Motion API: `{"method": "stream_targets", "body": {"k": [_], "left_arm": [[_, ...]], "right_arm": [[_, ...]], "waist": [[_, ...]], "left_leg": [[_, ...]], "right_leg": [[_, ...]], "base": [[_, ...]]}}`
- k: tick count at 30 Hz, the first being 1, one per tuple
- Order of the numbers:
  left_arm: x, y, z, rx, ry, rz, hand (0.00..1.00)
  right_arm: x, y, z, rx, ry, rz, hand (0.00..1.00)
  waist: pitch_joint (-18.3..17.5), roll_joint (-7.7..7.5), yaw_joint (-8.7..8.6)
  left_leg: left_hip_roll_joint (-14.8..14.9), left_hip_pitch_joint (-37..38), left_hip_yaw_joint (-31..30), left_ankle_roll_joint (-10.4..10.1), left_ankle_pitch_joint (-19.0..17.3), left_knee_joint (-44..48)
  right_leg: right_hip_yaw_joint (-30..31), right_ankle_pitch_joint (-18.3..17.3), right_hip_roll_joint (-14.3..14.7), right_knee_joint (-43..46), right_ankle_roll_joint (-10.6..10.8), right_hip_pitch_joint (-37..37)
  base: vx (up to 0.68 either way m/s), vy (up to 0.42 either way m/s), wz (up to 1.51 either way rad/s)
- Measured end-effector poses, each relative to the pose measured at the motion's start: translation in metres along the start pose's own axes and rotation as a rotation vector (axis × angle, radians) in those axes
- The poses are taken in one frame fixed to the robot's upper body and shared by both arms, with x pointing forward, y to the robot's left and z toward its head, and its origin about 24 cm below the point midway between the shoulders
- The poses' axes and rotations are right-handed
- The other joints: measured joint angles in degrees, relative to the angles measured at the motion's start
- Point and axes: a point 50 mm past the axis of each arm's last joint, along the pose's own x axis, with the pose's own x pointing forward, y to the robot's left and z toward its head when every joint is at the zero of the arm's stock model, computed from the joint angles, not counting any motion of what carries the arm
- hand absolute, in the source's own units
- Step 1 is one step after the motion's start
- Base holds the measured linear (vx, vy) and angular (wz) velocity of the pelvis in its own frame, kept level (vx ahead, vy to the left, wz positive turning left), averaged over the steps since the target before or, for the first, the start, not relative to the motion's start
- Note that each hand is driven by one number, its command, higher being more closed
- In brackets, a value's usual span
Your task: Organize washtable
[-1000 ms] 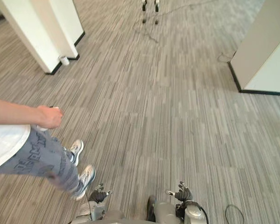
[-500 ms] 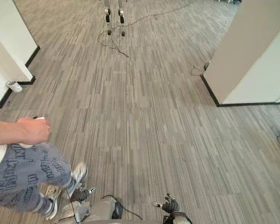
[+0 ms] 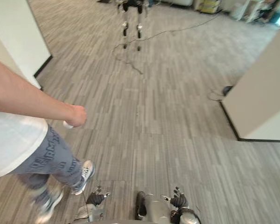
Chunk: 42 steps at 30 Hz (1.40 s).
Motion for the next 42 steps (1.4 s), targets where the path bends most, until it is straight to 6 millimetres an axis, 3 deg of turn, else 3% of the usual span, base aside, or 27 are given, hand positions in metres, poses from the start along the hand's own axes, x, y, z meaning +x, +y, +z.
{"method": "stream_targets", "body": {"k": [1,3,4,5,6,9,11,12,13,14,15,16,18,21,23,26,28,29,32,33,34,35,36,37,38,39,42], "left_arm": [[0.0,0.0,-0.001,-0.001,0.001,-0.001,0.0],[0.0,0.007,0.002,-0.031,-0.011,0.031,0.0],[-0.001,0.012,0.004,-0.025,-0.024,0.042,0.0],[-0.001,0.017,0.006,-0.021,-0.043,0.051,0.0],[-0.001,0.019,0.012,-0.018,-0.067,0.056,0.0],[-0.001,0.019,0.017,-0.021,-0.095,0.055,0.0],[-0.003,0.02,0.02,-0.02,-0.123,0.056,0.0],[-0.003,0.02,0.018,-0.018,-0.122,0.056,0.0],[-0.004,0.021,0.017,-0.017,-0.122,0.059,0.0],[-0.005,0.028,0.014,-0.016,-0.113,0.076,0.0],[-0.005,0.033,0.013,-0.011,-0.11,0.088,0.0],[-0.005,0.035,0.013,-0.006,-0.108,0.091,0.0],[-0.002,0.041,0.019,0.013,-0.113,0.101,0.0],[-0.001,0.039,0.014,0.014,-0.078,0.097,0.0],[-0.001,0.036,0.011,0.015,-0.067,0.088,0.0],[0.0,0.033,0.006,0.02,-0.038,0.079,0.0],[-0.001,0.028,0.003,0.012,-0.021,0.068,0.0],[-0.001,0.025,0.002,0.009,-0.019,0.063,0.0],[-0.001,0.007,-0.005,0.021,0.014,0.011,0.0],[0.001,0.001,-0.001,0.018,0.01,-0.006,0.0],[0.002,-0.007,0.005,0.024,-0.009,-0.029,0.0],[0.0,-0.004,0.0,0.013,0.003,-0.019,0.0],[-0.003,0.006,-0.006,-0.012,0.011,0.016,0.0],[-0.003,0.009,-0.006,-0.035,0.005,0.03,0.0],[-0.003,0.012,-0.003,-0.053,-0.008,0.046,0.0],[-0.003,0.022,0.002,-0.075,-0.031,0.082,0.0],[-0.004,0.031,0.004,-0.083,-0.055,0.096,0.0]], "right_arm": [[0.001,-0.004,0.004,-0.023,-0.012,-0.004,0.0],[0.003,-0.008,0.004,-0.034,0.006,-0.015,0.0],[0.002,-0.007,-0.001,-0.032,0.027,-0.014,0.0],[0.002,-0.003,-0.003,-0.032,0.037,-0.004,0.0],[0.002,0.003,-0.004,-0.036,0.041,0.011,0.0],[0.003,0.005,-0.002,-0.032,0.041,0.008,0.0],[0.002,0.009,-0.007,-0.013,0.058,0.013,0.0],[0.001,0.01,-0.009,-0.012,0.062,0.015,0.0],[0.0,0.014,-0.013,-0.012,0.075,0.027,0.0],[-0.002,0.019,-0.018,-0.017,0.093,0.041,0.0],[-0.004,0.023,-0.022,-0.012,0.102,0.049,0.0],[-0.004,0.025,-0.022,-0.011,0.101,0.055,0.0],[-0.004,0.033,-0.018,-0.006,0.08,0.072,0.0],[-0.003,0.028,-0.015,0.012,0.064,0.06,0.0],[-0.004,0.026,-0.011,0.014,0.036,0.056,0.0],[-0.003,0.02,-0.007,0.039,0.013,0.032,0.0],[-0.002,0.014,-0.006,0.057,0.012,0.011,0.0],[-0.001,0.012,-0.005,0.058,0.012,0.006,0.0],[0.0,0.0,-0.002,0.043,0.008,-0.02,0.0],[0.001,-0.005,0.0,0.051,0.007,-0.037,0.0],[0.001,-0.005,0.002,0.059,-0.002,-0.04,0.0],[0.002,-0.005,0.009,0.058,-0.032,-0.033,0.0],[-0.001,0.0,0.005,0.038,-0.033,-0.014,0.0],[0.001,-0.009,0.009,0.015,-0.037,-0.026,0.0],[0.001,-0.01,0.008,0.024,-0.031,-0.033,0.0],[0.001,-0.01,0.002,0.03,-0.004,-0.044,0.0],[0.0,-0.003,-0.008,0.018,0.05,-0.025,0.0]], "waist": [[0.94,1.83,0.16],[1.42,3.4,1.18],[1.87,2.51,1.81],[1.87,1.62,2.27],[1.72,0.54,3.11],[1.64,0.96,3.73],[1.33,0.2,4.95],[1.11,0.43,5.19],[0.53,0.02,5.87],[-1.35,-0.87,5.96],[-2.39,-3.18,6.02],[-2.74,-3.51,6.05],[-1.3,-6.22,5.42],[-0.37,-5.1,5.28],[-0.41,-5.02,4.2],[-0.33,-4.91,3.19],[-0.19,-4.34,2.45],[-0.09,-4.14,2.14],[-0.43,-1.27,0.69],[0.27,0.46,0.83],[1.06,-0.24,0.35],[0.66,1.2,-0.3],[-0.05,0.29,-0.61],[0.16,3.62,-0.12],[0.21,4.36,-0.02],[0.66,3.86,1.84],[0.92,0.7,3.37]], "left_leg": [[0.4,-5.25,0.12,-4.39,10.42,13.0],[3.91,-12.21,3.67,-3.2,9.9,28.14],[5.68,-15.81,5.55,-0.31,8.06,32.13],[6.47,-18.83,6.37,0.86,7.18,32.35],[7.22,-22.92,7.9,2.39,6.14,29.95],[7.8,-29.6,8.85,3.23,3.4,12.56],[5.7,-30.05,8.73,1.99,4.95,-7.34],[5.66,-30.34,8.89,1.78,5.6,-10.24],[5.56,-30.55,10.06,3.26,9.35,-8.67],[3.82,-30.48,11.0,5.06,10.94,-7.24],[2.43,-29.13,12.31,6.46,9.85,-7.42],[1.6,-28.12,12.77,7.01,9.01,-7.66],[-1.74,-21.85,13.18,9.79,5.34,-8.93],[-3.16,-11.65,12.54,10.85,1.84,-12.95],[-3.55,-6.53,11.01,11.99,-0.09,-16.48],[-3.47,-0.35,8.22,11.61,-1.78,-20.44],[-3.4,4.95,5.7,10.53,-3.39,-24.69],[-3.23,6.23,5.07,9.95,-3.77,-25.49],[0.09,10.17,-1.02,7.12,-5.42,-24.29],[0.24,9.63,-3.53,3.92,-2.58,-21.54],[-1.23,9.39,-4.11,3.59,0.59,-19.42],[-2.12,7.31,-4.14,0.04,3.89,-9.92],[-3.41,3.26,-3.86,-4.42,7.62,1.65],[0.03,-3.08,-2.25,-6.42,9.0,16.52],[2.07,-6.27,-0.52,-6.21,8.89,22.11],[5.6,-12.23,2.89,-2.82,6.85,29.33],[7.29,-22.99,7.21,2.21,3.61,26.08]], "right_leg": [[1.28,-0.55,1.15,-4.61,0.28,5.51],[3.34,-1.25,2.87,-9.16,-0.71,13.15],[4.61,-1.52,2.83,-12.18,-0.79,18.22],[5.42,-1.86,2.27,-14.62,-0.7,21.66],[6.65,-3.66,1.11,-17.52,0.52,24.99],[7.8,-6.0,-0.51,-20.24,2.67,29.84],[9.42,-9.09,-3.64,-21.23,4.93,33.17],[9.74,-9.94,-3.95,-21.44,5.51,34.11],[10.83,-11.66,-5.21,-21.35,6.59,35.21],[12.67,-12.37,-7.01,-19.28,7.23,34.81],[13.83,-12.35,-9.22,-12.43,7.29,32.17],[14.48,-12.15,-10.0,-7.1,7.63,30.03],[17.9,-7.93,-11.35,17.35,10.6,21.78],[15.5,-9.14,-10.55,30.31,10.66,13.95],[10.89,-10.47,-9.14,29.93,10.81,7.87],[3.64,-11.23,-6.28,16.35,9.76,0.24],[-0.12,-5.76,-3.58,0.13,7.24,-2.71],[-0.61,-3.75,-2.85,-2.8,6.37,-3.39],[-2.83,6.55,-0.37,-4.5,-1.11,-2.64],[-5.09,4.35,-2.46,1.87,-3.11,-3.16],[-6.43,2.8,-5.09,8.92,-5.22,-4.97],[-7.25,-0.19,-2.07,4.87,-1.19,-3.82],[-6.07,4.17,-0.89,-6.11,-5.8,0.98],[-5.53,2.84,2.45,-6.98,-5.81,4.62],[-5.33,1.83,3.82,-8.22,-5.68,6.9],[-3.25,0.06,5.62,-11.03,-5.93,12.52],[0.99,-2.21,5.54,-17.09,-2.0,21.23]], "base": [[0.69,0.008,-0.36],[0.64,0.051,-0.47],[0.45,0.042,-0.33],[0.63,0.077,-0.39],[0.49,0.077,-0.3],[0.51,0.155,-0.25],[0.53,0.248,-0.37],[0.52,0.3,-0.53],[0.56,0.356,-0.61],[0.62,0.355,-0.63],[0.76,0.427,-0.41],[0.73,0.41,-0.15],[0.5,0.302,0.13],[0.46,0.263,0.06],[0.4,0.184,0.27],[0.46,0.103,0.45],[0.71,0.098,0.48],[0.84,0.061,0.7],[0.75,-0.014,0.76],[0.78,-0.042,0.7],[0.68,-0.113,0.54],[0.55,-0.205,0.26],[0.59,-0.238,-0.14],[0.49,-0.147,-0.25],[0.56,-0.069,-0.54],[0.61,-0.057,-0.36],[0.56,-0.099,-0.48]]}}
